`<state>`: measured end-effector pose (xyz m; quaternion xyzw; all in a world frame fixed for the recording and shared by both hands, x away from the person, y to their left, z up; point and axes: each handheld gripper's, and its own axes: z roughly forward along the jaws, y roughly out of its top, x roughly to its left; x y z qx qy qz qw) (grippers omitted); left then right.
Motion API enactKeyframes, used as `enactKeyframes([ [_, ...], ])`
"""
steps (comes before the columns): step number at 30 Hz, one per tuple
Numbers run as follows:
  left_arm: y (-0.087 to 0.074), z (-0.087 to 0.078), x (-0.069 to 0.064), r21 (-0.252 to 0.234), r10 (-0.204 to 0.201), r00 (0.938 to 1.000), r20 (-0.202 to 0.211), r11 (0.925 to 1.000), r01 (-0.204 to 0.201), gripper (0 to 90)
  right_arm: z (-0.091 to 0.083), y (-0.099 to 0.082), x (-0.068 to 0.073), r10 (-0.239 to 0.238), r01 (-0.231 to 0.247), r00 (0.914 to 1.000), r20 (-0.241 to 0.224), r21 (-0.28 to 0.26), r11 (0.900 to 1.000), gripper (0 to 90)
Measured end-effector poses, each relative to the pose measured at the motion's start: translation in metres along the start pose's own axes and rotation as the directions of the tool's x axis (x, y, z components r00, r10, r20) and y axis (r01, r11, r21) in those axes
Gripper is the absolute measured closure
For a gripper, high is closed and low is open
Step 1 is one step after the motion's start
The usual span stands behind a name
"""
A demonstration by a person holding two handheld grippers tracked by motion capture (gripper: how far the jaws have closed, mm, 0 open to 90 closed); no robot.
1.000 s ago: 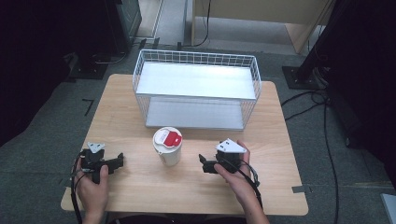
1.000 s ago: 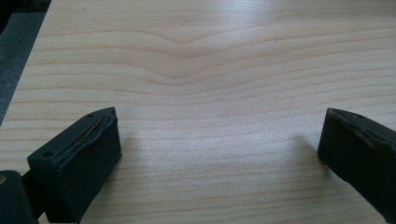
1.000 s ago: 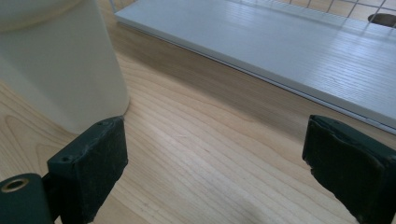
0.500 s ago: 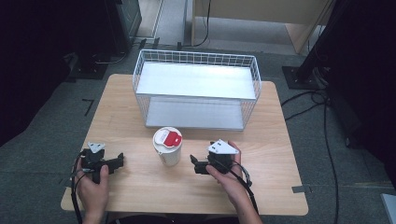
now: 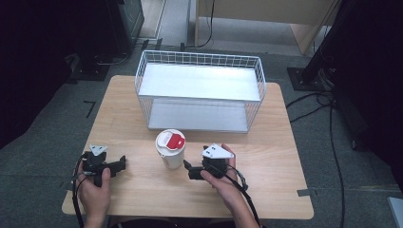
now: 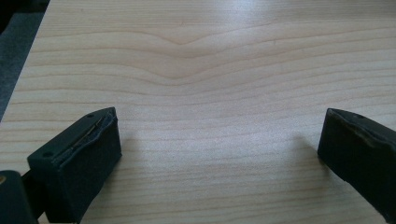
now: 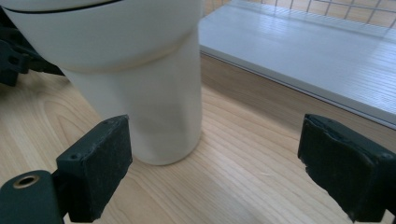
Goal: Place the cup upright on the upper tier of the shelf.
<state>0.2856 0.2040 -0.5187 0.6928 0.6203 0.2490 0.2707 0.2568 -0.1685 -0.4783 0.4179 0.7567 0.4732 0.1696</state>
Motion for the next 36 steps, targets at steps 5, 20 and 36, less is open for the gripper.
enactKeyframes([
  [5,0.000,0.000,0.000,0.000,0.000,1.0000,0.000,1.0000,0.000,0.0,0.005,0.000,0.006,0.007,-0.007,0.9999,-0.013,-0.005,1.0000,10.0],
  [20,0.000,0.000,0.000,0.000,0.001,1.0000,0.001,1.0000,-0.001,0.0,0.021,0.001,0.027,-0.005,0.005,0.9989,-0.047,0.006,1.0000,10.1],
  [36,0.000,0.000,0.000,-0.002,-0.001,1.0000,0.001,1.0000,0.001,0.0,0.039,0.004,0.042,0.001,-0.002,0.9996,-0.028,-0.039,0.9992,10.0],
])
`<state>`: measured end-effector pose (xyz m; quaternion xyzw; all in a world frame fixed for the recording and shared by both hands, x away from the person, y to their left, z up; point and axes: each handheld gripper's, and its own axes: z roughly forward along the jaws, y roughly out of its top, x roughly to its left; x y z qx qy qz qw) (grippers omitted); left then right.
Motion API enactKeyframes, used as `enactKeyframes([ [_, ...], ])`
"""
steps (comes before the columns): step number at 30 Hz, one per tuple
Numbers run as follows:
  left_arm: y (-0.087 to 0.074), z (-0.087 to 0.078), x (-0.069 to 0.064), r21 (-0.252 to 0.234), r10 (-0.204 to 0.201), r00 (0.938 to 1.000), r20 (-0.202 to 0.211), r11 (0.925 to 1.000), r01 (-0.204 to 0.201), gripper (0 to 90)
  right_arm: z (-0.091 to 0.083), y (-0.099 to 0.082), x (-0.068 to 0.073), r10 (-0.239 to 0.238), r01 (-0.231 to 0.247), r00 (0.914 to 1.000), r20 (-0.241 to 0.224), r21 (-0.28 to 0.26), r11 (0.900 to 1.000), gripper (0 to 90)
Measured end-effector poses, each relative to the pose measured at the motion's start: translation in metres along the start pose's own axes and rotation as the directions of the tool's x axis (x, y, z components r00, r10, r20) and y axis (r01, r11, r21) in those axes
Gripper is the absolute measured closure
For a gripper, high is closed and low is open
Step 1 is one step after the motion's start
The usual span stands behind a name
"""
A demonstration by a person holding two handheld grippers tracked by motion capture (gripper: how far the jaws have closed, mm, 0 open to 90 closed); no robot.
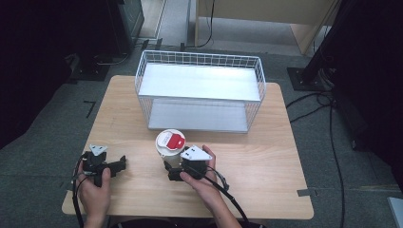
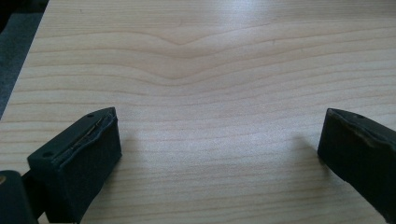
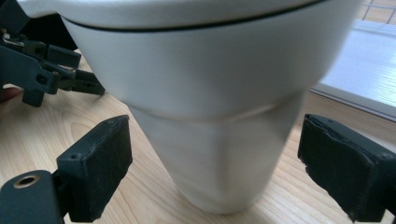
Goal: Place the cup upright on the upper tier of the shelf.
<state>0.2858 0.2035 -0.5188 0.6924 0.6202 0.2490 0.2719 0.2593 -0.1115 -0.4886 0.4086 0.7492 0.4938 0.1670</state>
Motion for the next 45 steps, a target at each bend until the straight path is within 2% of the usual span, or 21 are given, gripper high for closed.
enactKeyframes([
  [10,0.000,0.000,0.000,0.000,0.000,1.0000,0.000,1.0000,0.000,0.0,0.010,-0.001,0.004,0.024,-0.023,0.9994,0.024,-0.055,0.9983,9.9],
  [21,0.000,0.000,0.000,0.001,0.004,1.0000,0.002,1.0000,-0.004,0.0,0.020,-0.004,0.005,0.055,-0.051,0.9981,0.027,-0.118,0.9917,6.4],
  [27,0.000,0.000,0.000,0.001,0.004,1.0000,0.002,1.0000,-0.004,0.0,0.026,-0.005,0.007,0.067,-0.059,0.9969,0.042,-0.168,0.9840,4.9],
  [32,0.000,0.000,0.000,0.001,0.004,1.0000,0.002,1.0000,-0.004,0.0,0.029,-0.004,0.009,0.100,-0.088,0.9940,0.044,-0.218,0.9721,3.5],
  [37,0.000,0.000,0.000,0.002,0.005,1.0000,0.002,1.0000,-0.005,0.0,0.029,-0.003,0.011,0.088,-0.072,0.9945,0.057,-0.243,0.9674,4.0],
  [40,0.000,0.000,0.000,0.002,0.005,1.0000,0.002,1.0000,-0.005,0.0,0.029,-0.003,0.013,0.066,-0.043,0.9944,0.082,-0.260,0.9645,4.4],
  [45,0.000,0.000,0.000,0.002,0.005,1.0000,0.002,1.0000,-0.005,0.0,0.027,-0.004,0.015,0.062,-0.032,0.9932,0.099,-0.282,0.9590,4.5],
])
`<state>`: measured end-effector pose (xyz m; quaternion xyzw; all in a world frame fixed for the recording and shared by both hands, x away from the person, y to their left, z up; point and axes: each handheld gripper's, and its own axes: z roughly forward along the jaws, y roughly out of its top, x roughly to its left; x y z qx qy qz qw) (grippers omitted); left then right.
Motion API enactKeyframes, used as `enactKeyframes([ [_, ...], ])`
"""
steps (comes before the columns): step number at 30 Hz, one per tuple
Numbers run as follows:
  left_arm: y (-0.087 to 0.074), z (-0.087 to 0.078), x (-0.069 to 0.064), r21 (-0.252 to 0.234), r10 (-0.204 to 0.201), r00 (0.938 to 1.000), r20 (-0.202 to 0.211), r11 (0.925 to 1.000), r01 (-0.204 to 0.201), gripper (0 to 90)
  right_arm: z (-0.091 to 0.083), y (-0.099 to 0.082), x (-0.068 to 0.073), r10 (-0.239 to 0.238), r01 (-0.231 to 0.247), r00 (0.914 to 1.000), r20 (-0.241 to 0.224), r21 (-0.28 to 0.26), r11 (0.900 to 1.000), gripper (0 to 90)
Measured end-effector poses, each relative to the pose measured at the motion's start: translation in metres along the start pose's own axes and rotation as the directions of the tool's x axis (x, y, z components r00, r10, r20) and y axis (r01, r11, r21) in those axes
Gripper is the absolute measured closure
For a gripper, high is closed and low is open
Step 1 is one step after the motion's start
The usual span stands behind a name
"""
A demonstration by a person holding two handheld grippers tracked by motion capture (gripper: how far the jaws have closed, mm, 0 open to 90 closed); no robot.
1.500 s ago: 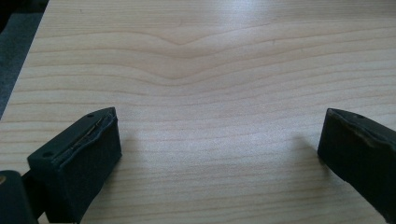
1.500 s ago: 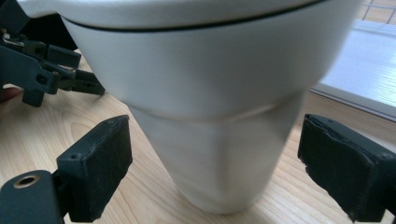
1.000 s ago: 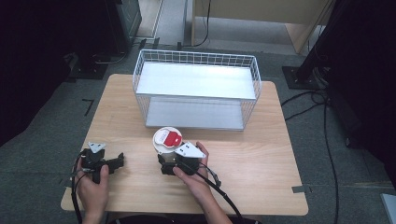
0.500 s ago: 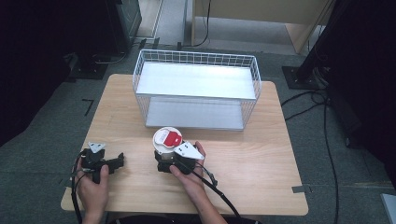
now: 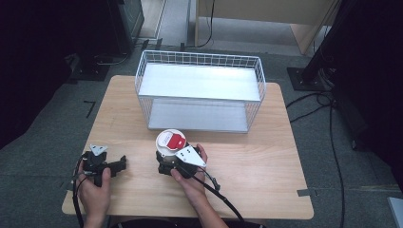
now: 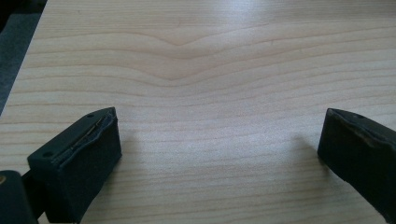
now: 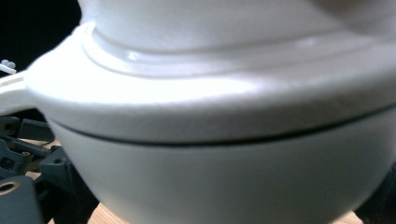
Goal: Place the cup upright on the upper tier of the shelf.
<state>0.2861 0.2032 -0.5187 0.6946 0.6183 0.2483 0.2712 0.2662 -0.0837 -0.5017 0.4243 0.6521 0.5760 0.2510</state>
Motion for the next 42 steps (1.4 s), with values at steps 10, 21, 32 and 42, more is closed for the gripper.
enactKeyframes([
  [10,0.000,0.000,0.000,0.000,0.000,1.0000,0.000,1.0000,0.000,0.0,-0.006,0.008,0.002,0.007,-0.007,0.9999,-0.012,-0.047,0.9989,5.2],
  [21,0.000,0.000,0.000,-0.001,0.001,1.0000,0.000,1.0000,-0.001,0.0,-0.016,0.037,0.004,0.000,-0.003,0.9997,-0.024,-0.116,0.9932,5.2],
  [32,0.000,0.000,0.000,0.000,0.001,1.0000,0.001,1.0000,-0.001,0.0,-0.026,0.069,-0.004,-0.008,0.007,1.0000,-0.004,-0.200,0.9799,5.1],
  [42,0.000,0.000,0.000,-0.001,0.001,1.0000,0.003,1.0000,-0.001,0.0,-0.035,0.105,-0.015,-0.023,0.031,0.9992,0.033,-0.277,0.9605,5.2],
])
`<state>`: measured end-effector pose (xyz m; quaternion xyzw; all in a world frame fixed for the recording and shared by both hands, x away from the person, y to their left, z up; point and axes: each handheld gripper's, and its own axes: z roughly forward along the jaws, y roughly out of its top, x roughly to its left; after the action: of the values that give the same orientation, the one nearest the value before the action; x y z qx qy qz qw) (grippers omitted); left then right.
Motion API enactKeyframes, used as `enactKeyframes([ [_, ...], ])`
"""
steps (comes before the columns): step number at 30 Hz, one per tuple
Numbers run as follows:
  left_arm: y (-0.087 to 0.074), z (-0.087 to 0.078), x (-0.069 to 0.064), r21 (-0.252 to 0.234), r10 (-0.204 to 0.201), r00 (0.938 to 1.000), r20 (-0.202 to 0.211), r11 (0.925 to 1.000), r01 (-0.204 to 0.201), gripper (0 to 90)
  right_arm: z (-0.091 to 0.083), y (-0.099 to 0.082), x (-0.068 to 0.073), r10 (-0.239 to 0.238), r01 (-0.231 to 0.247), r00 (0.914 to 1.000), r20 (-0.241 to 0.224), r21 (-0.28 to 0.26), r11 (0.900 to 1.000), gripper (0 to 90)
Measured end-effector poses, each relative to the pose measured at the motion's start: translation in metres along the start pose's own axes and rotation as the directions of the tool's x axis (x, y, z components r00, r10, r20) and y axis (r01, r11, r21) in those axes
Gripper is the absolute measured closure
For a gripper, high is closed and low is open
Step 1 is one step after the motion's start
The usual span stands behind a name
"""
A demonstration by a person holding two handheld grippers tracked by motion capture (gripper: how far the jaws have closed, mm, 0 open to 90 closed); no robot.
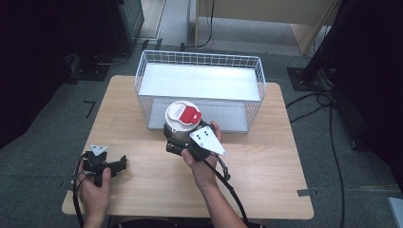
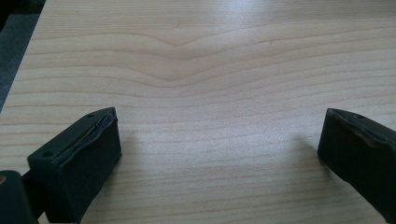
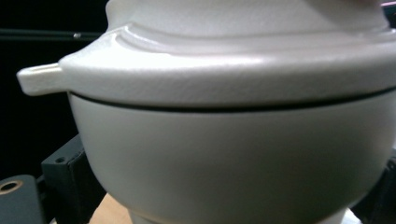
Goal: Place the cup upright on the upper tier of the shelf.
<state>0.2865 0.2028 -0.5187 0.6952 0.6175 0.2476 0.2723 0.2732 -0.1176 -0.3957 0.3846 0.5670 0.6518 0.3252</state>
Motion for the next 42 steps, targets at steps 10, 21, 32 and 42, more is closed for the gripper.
enactKeyframes([
  [10,0.000,0.000,0.000,0.000,0.000,1.0000,0.000,1.0000,0.000,0.0,0.004,0.032,-0.021,-0.025,0.028,0.9981,0.057,-0.055,0.9981,5.0],
  [21,0.000,0.000,0.000,-0.001,0.000,1.0000,0.000,1.0000,0.000,0.0,0.017,0.072,-0.045,-0.080,0.092,0.9901,0.115,-0.101,0.9906,4.9],
  [32,0.000,0.000,0.000,-0.001,0.000,1.0000,0.000,1.0000,0.000,0.0,0.039,0.090,-0.070,-0.091,0.108,0.9809,0.172,-0.094,0.9896,4.8],
  [42,0.000,0.000,0.000,-0.002,-0.001,1.0000,0.000,1.0000,0.001,0.0,0.068,0.098,-0.092,-0.087,0.105,0.9725,0.216,-0.073,0.9917,4.4],
])
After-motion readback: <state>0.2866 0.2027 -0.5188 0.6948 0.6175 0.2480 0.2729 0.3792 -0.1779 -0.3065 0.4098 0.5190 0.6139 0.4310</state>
